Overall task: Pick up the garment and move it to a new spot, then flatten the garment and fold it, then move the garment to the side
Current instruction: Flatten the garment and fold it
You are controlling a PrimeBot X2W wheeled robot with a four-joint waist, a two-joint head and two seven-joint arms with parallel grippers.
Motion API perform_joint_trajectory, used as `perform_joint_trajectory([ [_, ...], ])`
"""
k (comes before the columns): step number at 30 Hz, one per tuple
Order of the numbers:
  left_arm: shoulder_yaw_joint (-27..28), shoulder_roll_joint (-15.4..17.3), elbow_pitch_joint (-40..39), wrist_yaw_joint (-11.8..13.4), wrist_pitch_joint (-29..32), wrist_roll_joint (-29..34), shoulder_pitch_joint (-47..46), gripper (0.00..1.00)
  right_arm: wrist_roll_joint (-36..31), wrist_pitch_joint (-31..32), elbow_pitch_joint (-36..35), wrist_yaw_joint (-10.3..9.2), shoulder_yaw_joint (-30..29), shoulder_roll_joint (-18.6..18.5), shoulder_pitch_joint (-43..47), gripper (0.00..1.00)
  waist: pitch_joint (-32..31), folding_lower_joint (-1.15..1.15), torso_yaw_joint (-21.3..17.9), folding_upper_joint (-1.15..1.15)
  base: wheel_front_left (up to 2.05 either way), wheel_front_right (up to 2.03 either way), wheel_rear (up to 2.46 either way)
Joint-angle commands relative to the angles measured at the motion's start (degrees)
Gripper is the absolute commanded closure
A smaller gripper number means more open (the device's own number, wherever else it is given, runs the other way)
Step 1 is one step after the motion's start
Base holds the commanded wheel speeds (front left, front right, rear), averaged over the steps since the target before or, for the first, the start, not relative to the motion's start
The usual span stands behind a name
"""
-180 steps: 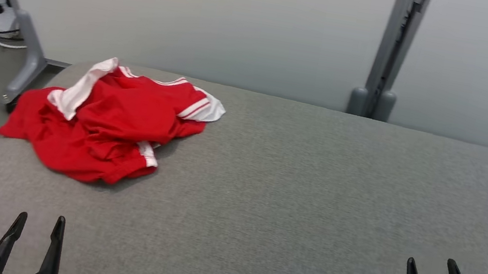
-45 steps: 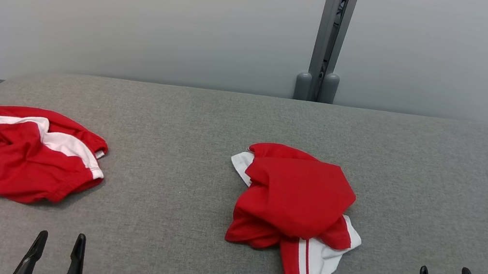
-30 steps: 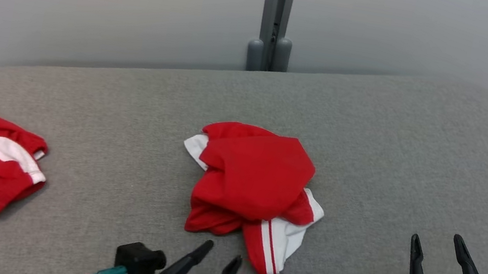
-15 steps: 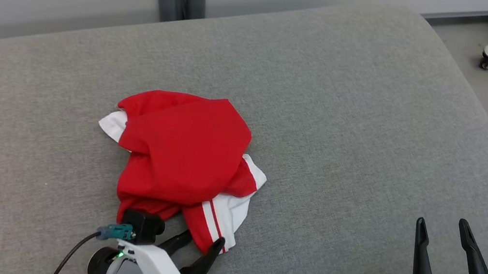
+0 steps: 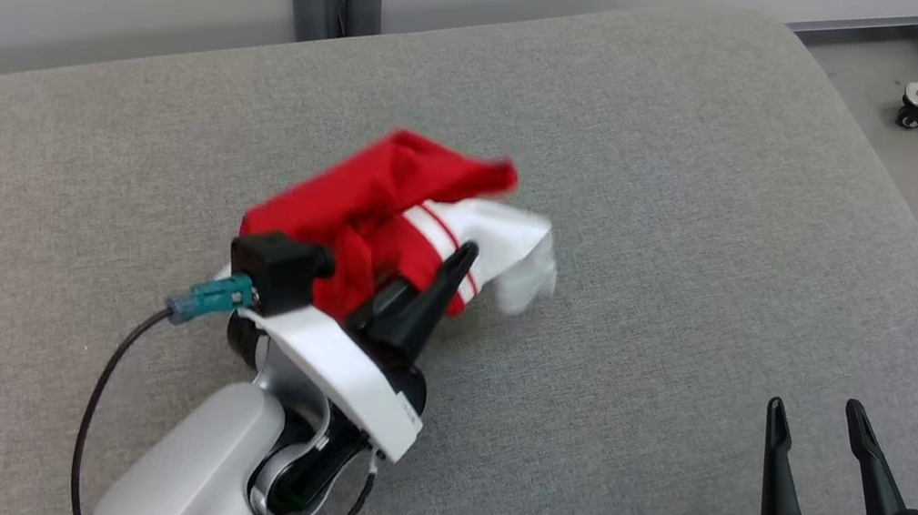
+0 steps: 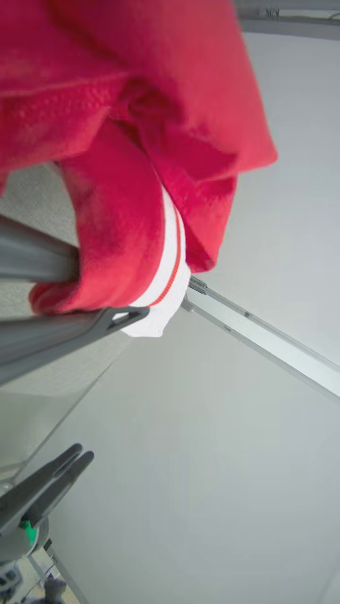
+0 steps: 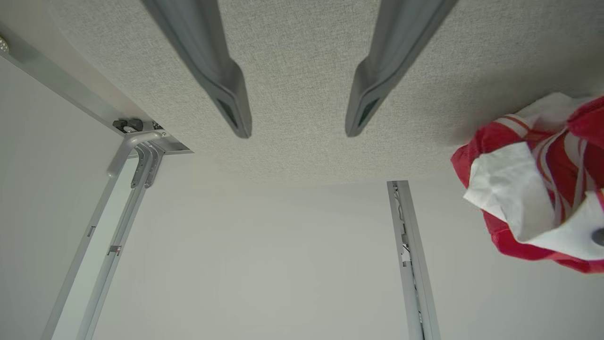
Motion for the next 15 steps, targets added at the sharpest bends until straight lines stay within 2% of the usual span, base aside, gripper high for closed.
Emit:
perform_joint_trajectory([
  [1,0.09,-0.26,-1.1,-0.04,-0.15,-0.3,-1.09,1.0,0.17,-0.28,0.01,0.01,0.11,-0.25,-0.57,0.0,-0.27,0.0,-0.12,0.0,0.0,0.0,0.0],
  [9,1.38,-0.93,-16.12,2.19,3.61,-6.99,-3.69,1.0,0.58,-0.28,0.47,0.01,0.48,-0.25,0.29,0.0,-1.46,0.0,-0.51,0.0,0.0,0.0,0.0],
  [15,1.54,-1.11,-24.66,5.91,5.16,-10.67,-2.29,1.0,0.49,-0.28,0.53,0.01,0.11,-0.25,0.34,0.0,-1.68,0.0,-0.65,0.0,0.0,0.0,0.0],
])
